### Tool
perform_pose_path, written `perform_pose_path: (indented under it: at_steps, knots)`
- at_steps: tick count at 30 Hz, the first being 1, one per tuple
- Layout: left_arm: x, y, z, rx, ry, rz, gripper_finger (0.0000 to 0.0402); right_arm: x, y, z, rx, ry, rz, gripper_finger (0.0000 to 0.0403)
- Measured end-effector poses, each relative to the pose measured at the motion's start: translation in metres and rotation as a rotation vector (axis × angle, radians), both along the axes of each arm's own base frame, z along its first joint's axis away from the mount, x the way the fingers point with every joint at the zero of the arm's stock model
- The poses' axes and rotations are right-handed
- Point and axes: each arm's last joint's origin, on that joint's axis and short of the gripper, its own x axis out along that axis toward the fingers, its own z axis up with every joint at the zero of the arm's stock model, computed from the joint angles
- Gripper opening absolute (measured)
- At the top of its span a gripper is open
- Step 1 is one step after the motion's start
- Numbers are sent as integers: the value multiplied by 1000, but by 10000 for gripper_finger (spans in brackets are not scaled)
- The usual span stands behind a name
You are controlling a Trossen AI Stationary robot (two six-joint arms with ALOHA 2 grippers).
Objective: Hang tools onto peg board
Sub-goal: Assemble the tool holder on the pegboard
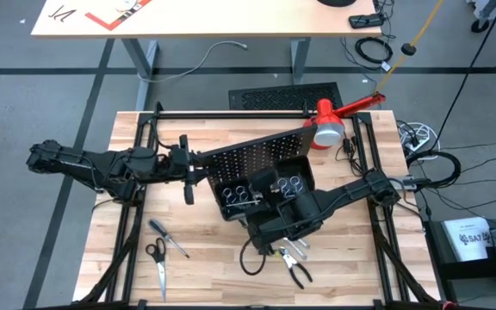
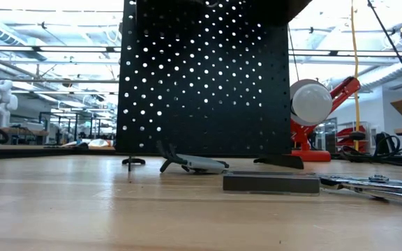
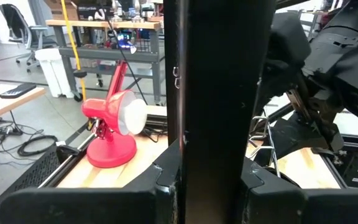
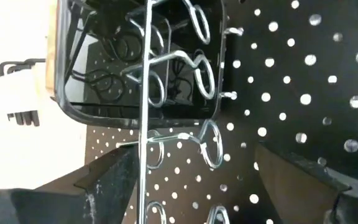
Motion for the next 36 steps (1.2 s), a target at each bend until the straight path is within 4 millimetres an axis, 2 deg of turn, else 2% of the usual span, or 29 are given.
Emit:
perform_pose_path:
  at_steps: [5,11,18,22,27,32,36]
  knots:
    - [0,0,0,-3,1,4,70,-2,-1,-1,-28,-30,-62,320]
    - [0,1,0,-4,-7,46,70,-10,2,-3,-211,-21,-88,314]
    - [0,3,2,-2,-27,117,70,-9,-4,0,-363,-84,-137,313]
    - [0,4,2,-9,-29,141,70,-6,-12,0,-369,-77,-155,313]
    - [3,4,0,-3,-20,154,70,0,-32,-2,-162,-56,-222,313]
    - [5,1,2,10,-57,167,70,6,-50,-11,-98,-15,-273,313]
    - [5,0,4,12,-77,177,70,10,-56,-14,-157,-13,-281,313]
